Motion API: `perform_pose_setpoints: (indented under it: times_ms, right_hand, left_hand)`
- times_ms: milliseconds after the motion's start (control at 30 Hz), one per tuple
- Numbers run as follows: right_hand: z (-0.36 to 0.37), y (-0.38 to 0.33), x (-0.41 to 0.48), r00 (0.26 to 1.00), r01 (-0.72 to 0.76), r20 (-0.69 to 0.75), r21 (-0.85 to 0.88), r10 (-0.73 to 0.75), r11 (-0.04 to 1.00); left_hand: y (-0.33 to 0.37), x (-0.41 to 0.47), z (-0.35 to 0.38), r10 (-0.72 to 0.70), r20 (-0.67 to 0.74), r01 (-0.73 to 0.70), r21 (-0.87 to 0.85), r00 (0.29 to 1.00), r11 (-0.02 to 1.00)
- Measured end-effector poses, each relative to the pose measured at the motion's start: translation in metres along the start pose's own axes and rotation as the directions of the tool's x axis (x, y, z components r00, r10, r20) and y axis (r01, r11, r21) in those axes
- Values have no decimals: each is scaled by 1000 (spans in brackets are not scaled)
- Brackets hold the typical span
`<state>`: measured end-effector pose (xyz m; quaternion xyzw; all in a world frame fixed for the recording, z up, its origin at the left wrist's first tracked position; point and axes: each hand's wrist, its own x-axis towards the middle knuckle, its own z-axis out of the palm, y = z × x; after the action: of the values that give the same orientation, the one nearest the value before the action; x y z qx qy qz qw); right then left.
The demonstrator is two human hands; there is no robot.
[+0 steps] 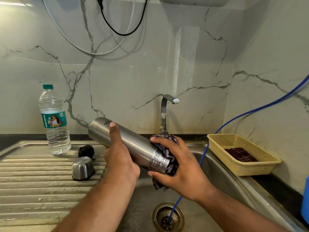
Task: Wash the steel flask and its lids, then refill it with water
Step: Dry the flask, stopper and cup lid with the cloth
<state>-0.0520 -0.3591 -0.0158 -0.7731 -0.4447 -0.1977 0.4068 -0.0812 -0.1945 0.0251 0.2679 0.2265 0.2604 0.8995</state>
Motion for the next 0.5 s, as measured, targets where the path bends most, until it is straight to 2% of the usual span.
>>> perform_pose_setpoints:
  times_ms: [67,133,233,333,400,500]
  right_hand:
    - [-3,1,1,997,18,-71,25,-16,1000]
    - [-14,7,3,996,-19,-85,98,28,995]
    - [-38,19,6,989,-119,-38,352,141,929]
    - [-55,31,6,980,-153,-49,444,195,883]
    - [-59,39,4,974,-169,-59,451,218,877]
    - [-56,48,3,964,-221,-47,405,262,887]
  left_hand:
    - [2,-1,1,-72,84,75,-29,994,997]
    - [5,2,-1,-119,186,117,20,975,993]
    - [16,22,-13,-137,250,118,90,958,989]
    - [32,34,-23,-309,347,172,374,886,911]
    - [35,37,-28,-381,286,167,563,879,809]
    - [29,36,-29,-298,229,79,657,927,750]
